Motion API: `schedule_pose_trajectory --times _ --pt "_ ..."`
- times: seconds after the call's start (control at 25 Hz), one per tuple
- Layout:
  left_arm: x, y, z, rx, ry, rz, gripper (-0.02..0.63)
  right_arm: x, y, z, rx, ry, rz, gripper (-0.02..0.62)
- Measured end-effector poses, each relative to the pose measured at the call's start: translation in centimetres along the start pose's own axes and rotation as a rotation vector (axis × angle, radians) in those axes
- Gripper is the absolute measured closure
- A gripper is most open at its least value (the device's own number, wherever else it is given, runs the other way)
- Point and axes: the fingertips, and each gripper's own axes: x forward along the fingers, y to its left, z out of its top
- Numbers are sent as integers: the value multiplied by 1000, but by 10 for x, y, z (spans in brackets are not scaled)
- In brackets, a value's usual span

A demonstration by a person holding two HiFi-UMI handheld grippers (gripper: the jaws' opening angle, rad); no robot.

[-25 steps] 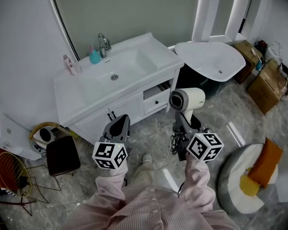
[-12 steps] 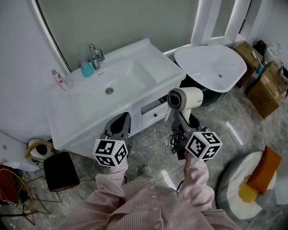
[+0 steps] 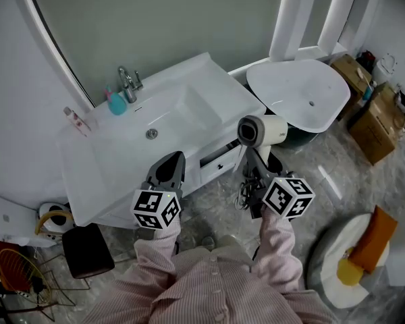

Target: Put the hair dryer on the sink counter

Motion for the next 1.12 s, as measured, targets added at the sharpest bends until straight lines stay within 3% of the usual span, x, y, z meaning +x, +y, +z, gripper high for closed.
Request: schedule_pose_trajectory --times 0.48,1.12 --pt "50 35 -5 -29 12 26 607 64 -28 4 11 25 16 430" --pt "198 89 2 -116 22 121 607 224 -111 42 15 143 120 430"
